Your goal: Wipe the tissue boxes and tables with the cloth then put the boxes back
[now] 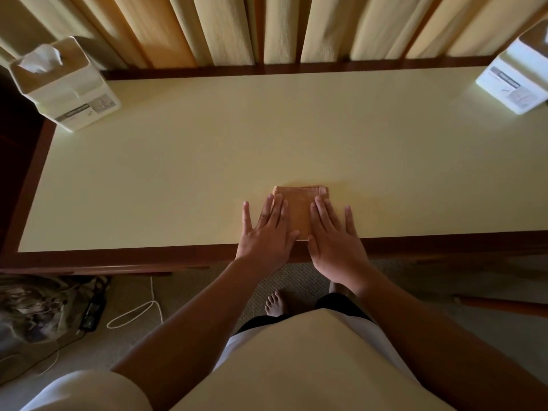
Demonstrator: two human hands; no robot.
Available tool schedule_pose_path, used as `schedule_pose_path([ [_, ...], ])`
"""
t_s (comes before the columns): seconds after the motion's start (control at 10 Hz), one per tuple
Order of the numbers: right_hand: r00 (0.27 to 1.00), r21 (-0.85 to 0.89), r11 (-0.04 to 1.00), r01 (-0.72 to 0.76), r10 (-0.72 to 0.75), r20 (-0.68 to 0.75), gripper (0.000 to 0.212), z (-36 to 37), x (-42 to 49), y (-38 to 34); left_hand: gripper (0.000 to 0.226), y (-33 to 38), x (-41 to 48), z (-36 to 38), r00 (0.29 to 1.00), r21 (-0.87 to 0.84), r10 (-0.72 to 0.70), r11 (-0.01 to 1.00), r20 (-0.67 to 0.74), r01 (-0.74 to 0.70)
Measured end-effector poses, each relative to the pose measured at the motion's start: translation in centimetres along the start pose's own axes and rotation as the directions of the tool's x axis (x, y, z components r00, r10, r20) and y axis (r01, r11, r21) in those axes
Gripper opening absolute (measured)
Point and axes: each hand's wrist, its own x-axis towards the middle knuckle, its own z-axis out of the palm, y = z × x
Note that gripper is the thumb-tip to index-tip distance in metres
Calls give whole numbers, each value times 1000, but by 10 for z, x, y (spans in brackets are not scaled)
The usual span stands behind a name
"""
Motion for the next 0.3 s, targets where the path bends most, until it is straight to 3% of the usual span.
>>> schedule_pose_path([
  [0.2,1000,30,1000,-4,4,5,70,-5,2,1,73,-1,0,-9,1000,-80,18,997,-2,-18],
  [0.3,999,133,990,38,-38,-7,68,-7,-10,3,67,-9,-9,-16,995,-335,63,938,-73,-84],
])
